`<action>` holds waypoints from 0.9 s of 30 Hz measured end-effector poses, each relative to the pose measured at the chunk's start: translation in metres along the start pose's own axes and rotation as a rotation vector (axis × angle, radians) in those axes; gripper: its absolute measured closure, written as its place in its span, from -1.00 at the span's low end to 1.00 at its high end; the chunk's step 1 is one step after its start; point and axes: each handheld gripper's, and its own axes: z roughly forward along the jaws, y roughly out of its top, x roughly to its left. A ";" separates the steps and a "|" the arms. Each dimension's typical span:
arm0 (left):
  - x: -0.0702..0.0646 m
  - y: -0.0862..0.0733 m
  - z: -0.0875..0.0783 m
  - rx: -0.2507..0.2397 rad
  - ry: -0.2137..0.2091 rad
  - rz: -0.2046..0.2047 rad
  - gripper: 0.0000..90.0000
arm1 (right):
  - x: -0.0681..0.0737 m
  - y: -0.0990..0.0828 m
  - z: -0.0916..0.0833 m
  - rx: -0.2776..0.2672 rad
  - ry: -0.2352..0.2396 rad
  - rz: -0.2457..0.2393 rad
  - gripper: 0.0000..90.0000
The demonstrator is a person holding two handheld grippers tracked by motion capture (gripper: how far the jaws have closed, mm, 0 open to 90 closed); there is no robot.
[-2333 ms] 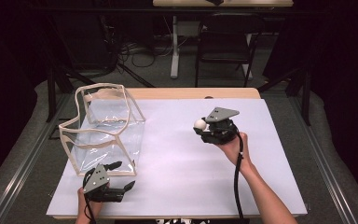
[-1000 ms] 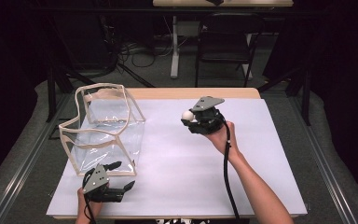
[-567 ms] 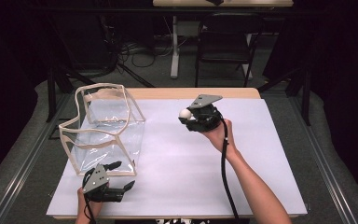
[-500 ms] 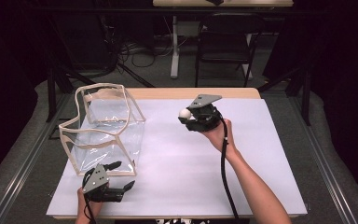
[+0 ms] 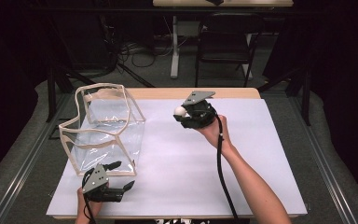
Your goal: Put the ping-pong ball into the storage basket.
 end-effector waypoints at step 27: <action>0.000 -0.001 -0.001 0.006 0.007 -0.006 -0.64 | -0.004 0.017 0.010 0.002 0.012 -0.005 0.13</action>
